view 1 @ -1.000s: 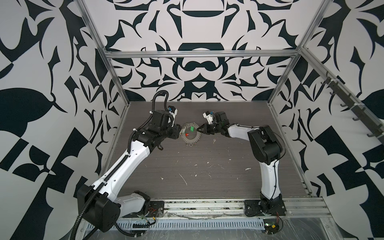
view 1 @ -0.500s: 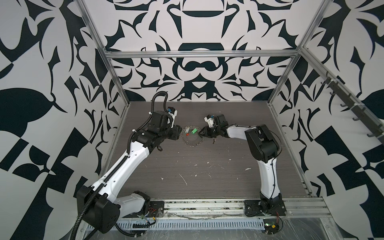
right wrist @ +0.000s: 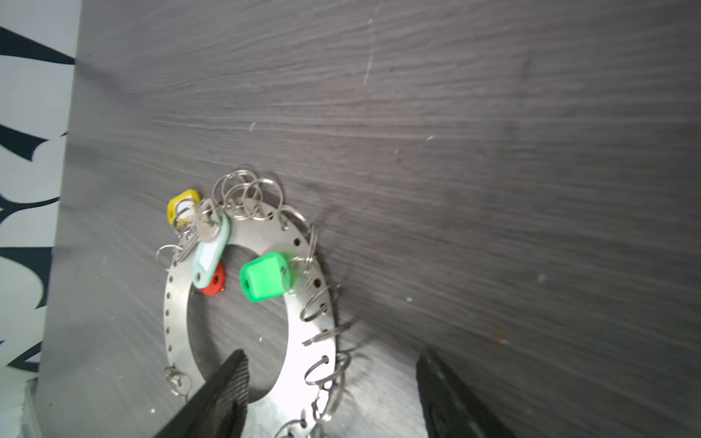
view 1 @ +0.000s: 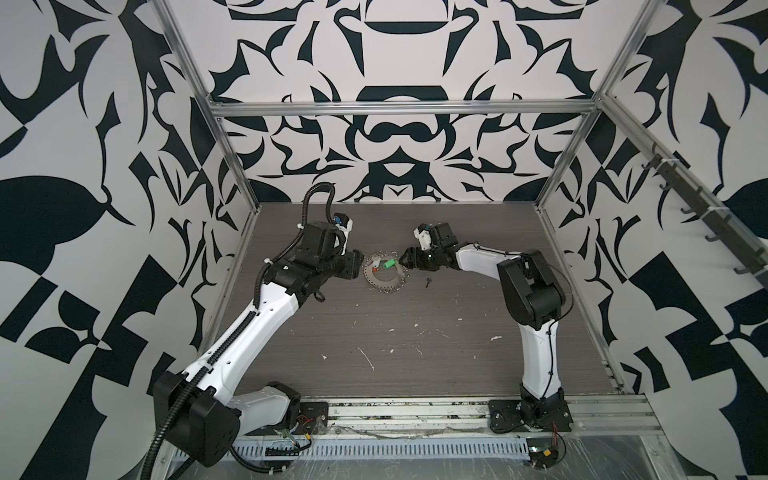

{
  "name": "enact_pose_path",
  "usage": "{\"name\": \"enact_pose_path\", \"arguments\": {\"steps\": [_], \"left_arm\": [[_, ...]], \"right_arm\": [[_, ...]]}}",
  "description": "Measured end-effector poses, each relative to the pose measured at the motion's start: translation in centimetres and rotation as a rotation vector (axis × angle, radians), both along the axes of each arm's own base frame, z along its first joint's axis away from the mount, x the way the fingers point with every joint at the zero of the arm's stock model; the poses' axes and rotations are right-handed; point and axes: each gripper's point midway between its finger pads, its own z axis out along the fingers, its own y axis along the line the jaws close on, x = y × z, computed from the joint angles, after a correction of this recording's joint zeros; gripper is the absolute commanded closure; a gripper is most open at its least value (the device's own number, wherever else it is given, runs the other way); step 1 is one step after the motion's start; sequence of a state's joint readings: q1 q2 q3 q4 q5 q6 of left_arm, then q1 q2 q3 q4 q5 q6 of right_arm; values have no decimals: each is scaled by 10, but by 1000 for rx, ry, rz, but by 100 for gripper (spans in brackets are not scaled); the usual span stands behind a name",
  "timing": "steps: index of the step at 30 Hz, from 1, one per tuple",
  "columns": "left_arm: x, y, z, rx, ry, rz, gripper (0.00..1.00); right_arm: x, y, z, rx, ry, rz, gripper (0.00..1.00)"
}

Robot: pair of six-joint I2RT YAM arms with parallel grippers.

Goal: Remove the keys from the keyring

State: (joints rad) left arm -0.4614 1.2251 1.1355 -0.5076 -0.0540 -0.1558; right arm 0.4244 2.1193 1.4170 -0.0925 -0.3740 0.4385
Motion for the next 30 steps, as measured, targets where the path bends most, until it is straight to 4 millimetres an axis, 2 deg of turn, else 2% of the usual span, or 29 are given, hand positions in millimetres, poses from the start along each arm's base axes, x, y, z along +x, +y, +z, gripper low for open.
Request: {"name": "enact_pose_path", "arguments": {"steps": [5,8,10,12,15,17,18,20,23,26,30], "left_arm": [[7,10,3,31,-32,43,27],[13,17,4,54,-57,73,23],[17,26,1,73,-66,102,20],[20,38,-5,99,-69,140,19],[24,61,-16,127,-65,215,18],[27,83,-22,135,-74,290,16],[28,92,-25,139,-79,318,12],[31,112,-32,156,-89,384,10],[34,135,-45,177,-92,459,6],[35,157,-62,179,-93,518,1],[34,183,-90,191,-76,592,1]], "right_arm": [[1,-20,0,-100,2,-45,26],[-1,-35,11,-156,-38,-67,30],[-5,-46,26,-186,-85,-78,31],[-10,-57,48,-215,-148,-88,24],[-20,-75,85,-255,-284,-99,24],[-34,-90,104,-276,-383,-120,16],[-42,-99,110,-289,-424,-131,15],[-59,-118,112,-340,-485,-150,12],[-76,-148,104,-437,-522,-189,8],[-87,-180,97,-497,-534,-247,6],[-97,-226,100,-543,-563,-367,5]]}}
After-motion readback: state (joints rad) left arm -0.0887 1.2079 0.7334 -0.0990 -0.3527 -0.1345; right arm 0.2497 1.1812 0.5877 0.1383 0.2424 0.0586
